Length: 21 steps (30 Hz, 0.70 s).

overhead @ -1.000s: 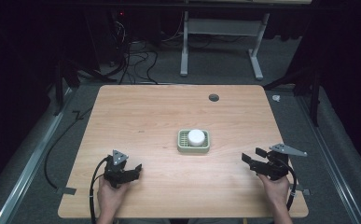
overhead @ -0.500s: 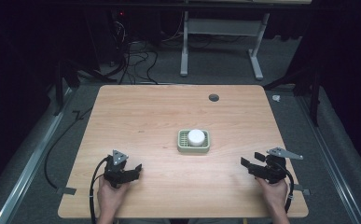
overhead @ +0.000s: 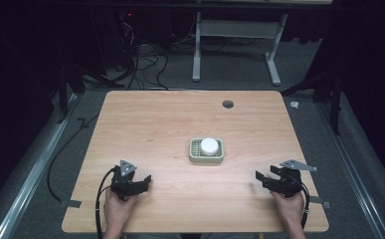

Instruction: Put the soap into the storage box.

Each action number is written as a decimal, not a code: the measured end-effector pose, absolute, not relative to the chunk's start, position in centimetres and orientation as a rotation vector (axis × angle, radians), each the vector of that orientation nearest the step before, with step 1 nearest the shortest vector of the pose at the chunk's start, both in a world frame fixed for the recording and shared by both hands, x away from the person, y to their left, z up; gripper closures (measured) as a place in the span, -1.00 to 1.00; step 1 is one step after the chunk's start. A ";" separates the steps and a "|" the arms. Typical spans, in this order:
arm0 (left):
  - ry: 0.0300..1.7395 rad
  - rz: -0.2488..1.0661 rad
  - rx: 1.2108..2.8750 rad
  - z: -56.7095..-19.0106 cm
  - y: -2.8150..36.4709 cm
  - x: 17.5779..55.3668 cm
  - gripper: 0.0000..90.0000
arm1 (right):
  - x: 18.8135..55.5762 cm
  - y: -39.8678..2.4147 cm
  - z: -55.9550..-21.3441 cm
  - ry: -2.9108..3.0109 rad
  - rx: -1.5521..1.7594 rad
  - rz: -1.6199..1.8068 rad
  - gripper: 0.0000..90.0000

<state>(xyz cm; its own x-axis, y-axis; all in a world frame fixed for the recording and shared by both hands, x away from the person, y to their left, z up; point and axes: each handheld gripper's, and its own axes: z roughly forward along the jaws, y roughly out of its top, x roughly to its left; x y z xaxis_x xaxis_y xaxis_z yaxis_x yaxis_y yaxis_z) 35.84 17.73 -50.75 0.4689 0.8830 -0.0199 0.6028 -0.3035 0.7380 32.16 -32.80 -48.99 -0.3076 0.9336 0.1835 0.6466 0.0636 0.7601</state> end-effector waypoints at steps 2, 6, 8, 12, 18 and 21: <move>1.230 0.518 2.026 -50.7 17.7 35.8 -0.49 | 32.2 -32.7 -49.1 1.997 1.578 1.100 -0.36; 1.229 0.519 2.024 -50.8 17.7 35.8 -0.49 | 32.3 -32.6 -49.3 2.004 1.574 1.079 -0.36; 1.230 0.518 2.026 -50.8 17.7 35.8 -0.49 | 32.4 -32.5 -49.6 2.007 1.576 1.068 -0.36; 1.230 0.519 2.024 -50.8 17.7 35.8 -0.49 | 32.4 -32.4 -49.9 2.011 1.579 1.042 -0.36; 1.230 0.518 2.026 -50.7 17.7 35.8 -0.49 | 32.5 -32.1 -50.1 2.014 1.570 1.001 -0.35; 1.230 0.518 2.026 -50.7 17.7 35.8 -0.49 | 32.5 -31.9 -50.1 2.014 1.564 0.968 -0.34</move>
<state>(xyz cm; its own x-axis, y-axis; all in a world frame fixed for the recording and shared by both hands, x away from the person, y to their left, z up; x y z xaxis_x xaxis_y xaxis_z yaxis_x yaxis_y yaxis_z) 35.84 17.73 -50.75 0.4687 0.8832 -0.0196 0.6028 -0.3035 0.7379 32.51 -31.89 -50.07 -0.2857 0.9538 0.0928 0.6685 0.1290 0.7325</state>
